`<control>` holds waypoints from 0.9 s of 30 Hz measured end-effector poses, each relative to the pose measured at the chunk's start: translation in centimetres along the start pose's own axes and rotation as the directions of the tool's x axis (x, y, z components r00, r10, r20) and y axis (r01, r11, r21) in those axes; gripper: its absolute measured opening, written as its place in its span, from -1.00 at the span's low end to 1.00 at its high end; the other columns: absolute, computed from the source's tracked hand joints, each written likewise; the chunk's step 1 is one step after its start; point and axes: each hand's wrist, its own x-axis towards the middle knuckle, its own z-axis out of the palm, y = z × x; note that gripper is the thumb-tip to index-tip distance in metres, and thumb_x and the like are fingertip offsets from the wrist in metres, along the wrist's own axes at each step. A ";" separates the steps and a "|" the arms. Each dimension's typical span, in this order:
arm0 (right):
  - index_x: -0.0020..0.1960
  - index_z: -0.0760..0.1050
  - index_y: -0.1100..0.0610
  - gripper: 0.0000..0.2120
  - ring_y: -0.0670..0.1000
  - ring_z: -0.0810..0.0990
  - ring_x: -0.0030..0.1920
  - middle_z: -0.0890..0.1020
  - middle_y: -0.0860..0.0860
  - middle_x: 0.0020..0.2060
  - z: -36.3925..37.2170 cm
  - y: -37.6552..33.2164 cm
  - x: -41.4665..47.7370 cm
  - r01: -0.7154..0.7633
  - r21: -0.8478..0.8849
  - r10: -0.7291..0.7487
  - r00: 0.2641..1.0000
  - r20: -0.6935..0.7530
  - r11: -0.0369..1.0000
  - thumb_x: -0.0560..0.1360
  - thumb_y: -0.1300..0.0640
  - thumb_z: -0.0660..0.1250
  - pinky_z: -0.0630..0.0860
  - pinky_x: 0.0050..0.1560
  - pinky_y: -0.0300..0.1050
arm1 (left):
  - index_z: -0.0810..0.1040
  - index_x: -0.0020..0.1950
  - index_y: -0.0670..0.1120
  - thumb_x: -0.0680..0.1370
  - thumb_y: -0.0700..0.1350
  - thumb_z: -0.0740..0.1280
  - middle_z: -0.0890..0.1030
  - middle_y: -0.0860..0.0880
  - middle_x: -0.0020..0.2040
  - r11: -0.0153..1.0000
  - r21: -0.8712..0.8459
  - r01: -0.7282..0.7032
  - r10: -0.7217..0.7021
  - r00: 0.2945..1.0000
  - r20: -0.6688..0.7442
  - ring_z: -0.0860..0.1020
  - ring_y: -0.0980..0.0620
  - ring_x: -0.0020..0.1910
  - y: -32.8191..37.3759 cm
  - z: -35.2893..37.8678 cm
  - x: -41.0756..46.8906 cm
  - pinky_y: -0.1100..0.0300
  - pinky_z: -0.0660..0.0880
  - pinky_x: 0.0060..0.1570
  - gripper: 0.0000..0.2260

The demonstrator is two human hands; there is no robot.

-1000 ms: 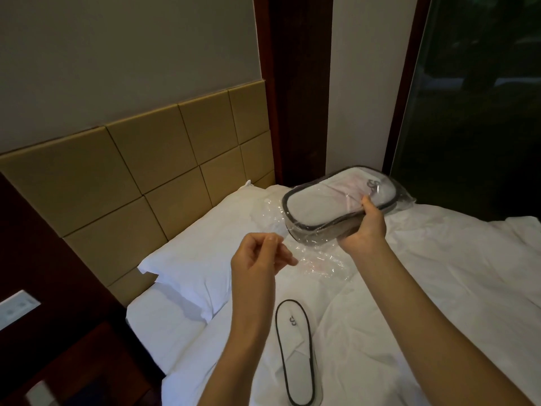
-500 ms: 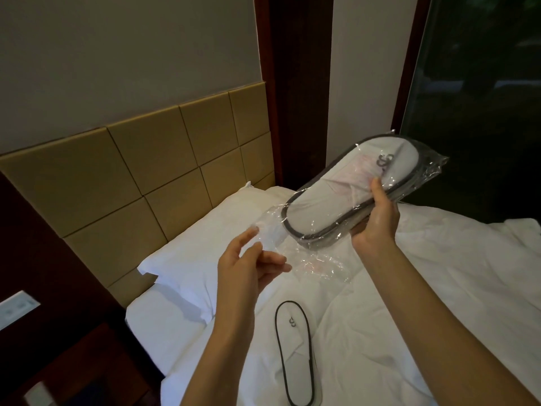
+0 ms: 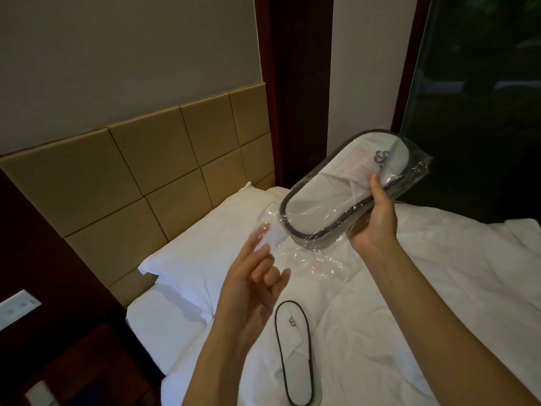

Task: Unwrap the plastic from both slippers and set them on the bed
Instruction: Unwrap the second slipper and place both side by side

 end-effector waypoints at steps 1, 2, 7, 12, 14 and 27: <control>0.27 0.51 0.02 -0.63 0.13 0.62 0.15 0.64 0.05 0.17 0.0 0.1 -0.1 -0.017 0.011 0.017 1.000 0.012 1.000 0.49 0.00 0.40 0.54 0.20 0.15 | 0.55 0.29 -0.09 0.47 -0.26 0.28 0.26 0.03 -0.50 0.987 -0.107 0.116 -0.110 0.992 0.061 0.34 0.15 -0.59 0.0 -0.2 -0.1 0.18 0.61 -0.34 -0.62; 0.24 0.53 0.02 -0.67 0.13 0.62 0.15 0.64 0.06 0.17 0.0 0.1 -0.3 -0.033 0.014 0.033 0.999 0.023 0.999 0.49 0.00 0.39 0.52 0.22 0.17 | 0.55 0.28 -0.13 0.47 -0.26 0.27 0.26 0.03 -0.50 0.966 -0.165 0.198 -0.182 0.977 0.110 0.35 0.16 -0.60 -0.1 -0.4 -0.2 0.20 0.62 -0.32 -0.63; 0.19 0.55 0.02 -0.73 0.15 0.60 0.19 0.63 0.08 0.19 0.2 0.2 -0.8 -0.062 0.025 0.060 0.995 0.083 0.998 0.51 0.00 0.36 0.48 0.27 0.19 | 0.62 0.14 -0.16 0.42 -0.22 0.38 0.31 -0.01 -0.50 0.991 0.059 0.119 -0.119 0.993 0.001 0.38 0.09 -0.57 -0.9 -0.3 -0.2 0.22 0.52 -0.44 -0.71; 0.10 0.58 0.01 -0.81 0.13 0.61 0.19 0.64 0.07 0.18 0.1 -0.2 -0.8 -0.048 0.026 0.045 0.994 0.098 0.999 0.51 0.01 0.37 0.47 0.28 0.18 | 0.69 0.03 0.01 0.40 -0.02 0.42 0.58 -0.07 -0.29 0.894 0.446 -0.038 0.078 0.994 -0.073 0.58 -0.01 -0.33 -0.7 -0.3 -0.1 0.14 0.60 -0.13 -0.78; 0.09 0.57 0.01 -0.82 0.13 0.61 0.19 0.64 0.08 0.18 -0.1 0.0 -0.8 -0.042 0.013 0.041 0.994 0.105 0.999 0.51 0.01 0.36 0.48 0.27 0.18 | 0.69 -0.01 0.10 0.29 0.13 0.43 0.66 0.03 -0.25 0.818 0.573 -0.047 0.128 0.986 -0.103 0.62 0.03 -0.21 -0.8 -0.5 0.0 0.16 0.58 -0.11 -0.70; 0.21 0.56 0.05 -0.71 0.10 0.69 0.04 0.71 0.07 0.05 -0.5 2.2 -1.1 -0.134 -0.154 0.172 0.950 0.260 0.979 0.54 -0.02 0.31 0.64 -0.02 0.07 | 0.65 -0.18 0.13 0.11 0.24 0.46 0.67 0.18 -0.15 0.789 0.614 0.005 0.064 0.994 -0.090 0.53 0.08 0.08 -1.6 -0.7 0.6 0.03 0.39 0.12 -0.64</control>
